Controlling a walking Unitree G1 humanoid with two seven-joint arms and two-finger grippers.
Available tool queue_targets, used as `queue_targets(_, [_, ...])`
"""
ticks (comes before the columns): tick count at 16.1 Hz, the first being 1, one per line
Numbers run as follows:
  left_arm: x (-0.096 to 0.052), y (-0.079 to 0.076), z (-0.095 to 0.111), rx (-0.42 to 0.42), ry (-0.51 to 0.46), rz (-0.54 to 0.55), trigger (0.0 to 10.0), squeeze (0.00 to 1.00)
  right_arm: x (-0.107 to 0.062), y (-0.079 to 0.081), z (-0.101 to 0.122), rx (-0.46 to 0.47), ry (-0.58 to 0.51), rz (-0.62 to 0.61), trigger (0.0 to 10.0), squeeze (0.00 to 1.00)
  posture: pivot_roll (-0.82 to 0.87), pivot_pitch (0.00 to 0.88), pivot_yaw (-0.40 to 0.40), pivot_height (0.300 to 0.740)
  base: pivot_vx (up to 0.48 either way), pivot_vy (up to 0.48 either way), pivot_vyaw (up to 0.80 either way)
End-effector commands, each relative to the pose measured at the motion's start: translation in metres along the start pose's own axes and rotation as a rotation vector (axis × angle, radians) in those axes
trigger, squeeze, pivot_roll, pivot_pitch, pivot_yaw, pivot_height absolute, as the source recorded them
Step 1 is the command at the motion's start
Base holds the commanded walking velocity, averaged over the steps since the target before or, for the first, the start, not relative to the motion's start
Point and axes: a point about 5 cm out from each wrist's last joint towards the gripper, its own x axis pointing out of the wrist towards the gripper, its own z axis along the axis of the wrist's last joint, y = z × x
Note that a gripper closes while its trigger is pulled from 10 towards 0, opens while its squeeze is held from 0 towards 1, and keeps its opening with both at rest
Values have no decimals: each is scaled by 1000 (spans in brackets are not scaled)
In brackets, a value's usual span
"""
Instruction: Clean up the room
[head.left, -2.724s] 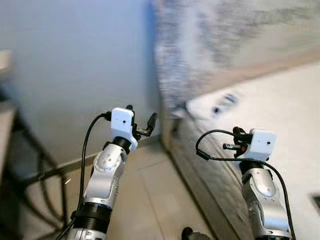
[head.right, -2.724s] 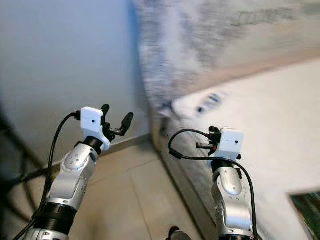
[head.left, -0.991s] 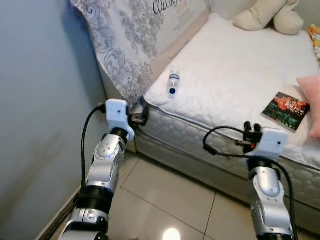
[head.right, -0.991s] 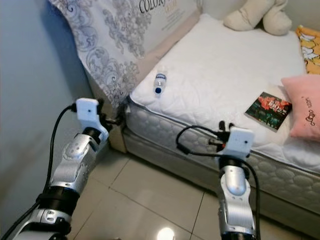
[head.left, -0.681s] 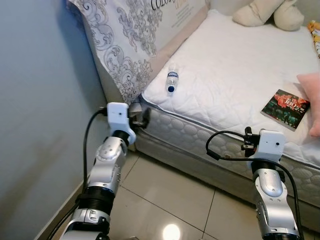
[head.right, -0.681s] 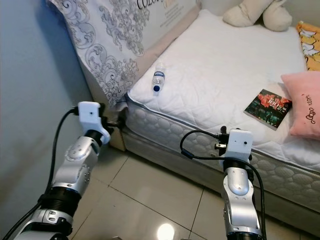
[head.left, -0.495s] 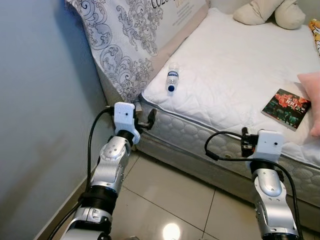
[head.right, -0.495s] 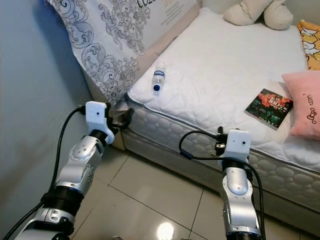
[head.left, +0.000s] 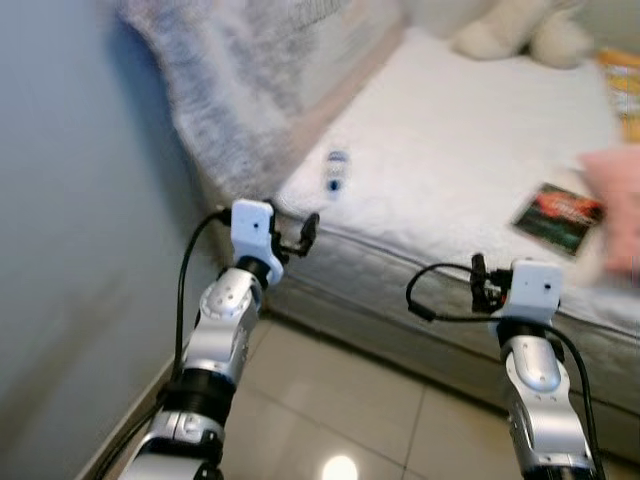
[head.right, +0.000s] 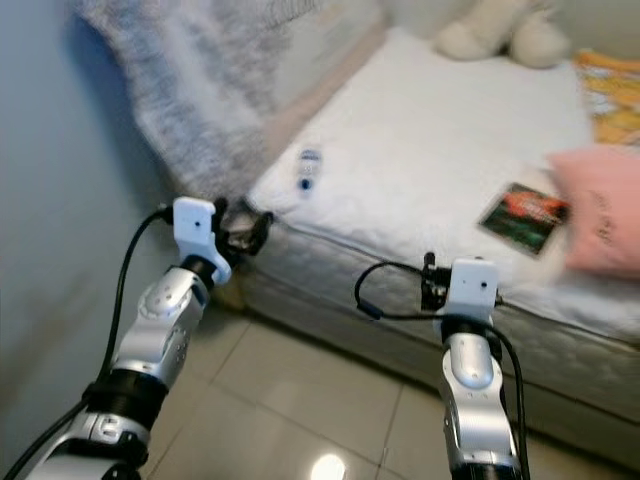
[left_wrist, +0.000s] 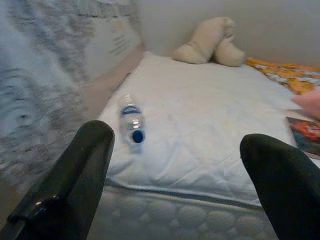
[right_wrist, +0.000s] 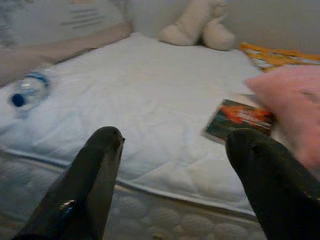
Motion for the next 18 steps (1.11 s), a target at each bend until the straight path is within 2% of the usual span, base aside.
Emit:
queue_targets(1, [4, -3, 6, 10, -23, -5, 10000, 0, 0, -2, 3, -8, -12, -9, 10000, 1000, -108, 0, 43, 740, 472, 0, 0])
queue_targets(5, [6, -4, 9, 2, -38, -22, 10000, 0, 1, 4, 5, -28, -13, 27, 10000, 1000, -109, 0, 44, 740, 476, 0, 0])
queue_targets(6, [7, -4, 9, -2, -39, -18, 10000, 0, 3, 6, 5, -29, -5, 33, 10000, 0, -106, 0, 43, 740, 480, 0, 0])
queue_targets(14, [12, -10, 12, 16, -47, -50, 10000, 0, 6, 12, 8, -13, -24, 63, 10000, 0, -104, 0, 45, 740, 480, 0, 0])
queue_targets(18, [11, -15, 5, 30, -14, -79, 10000, 0, 5, 11, 5, 41, -2, 52, 10000, 0, -104, 0, 48, 740, 480, 0, 0])
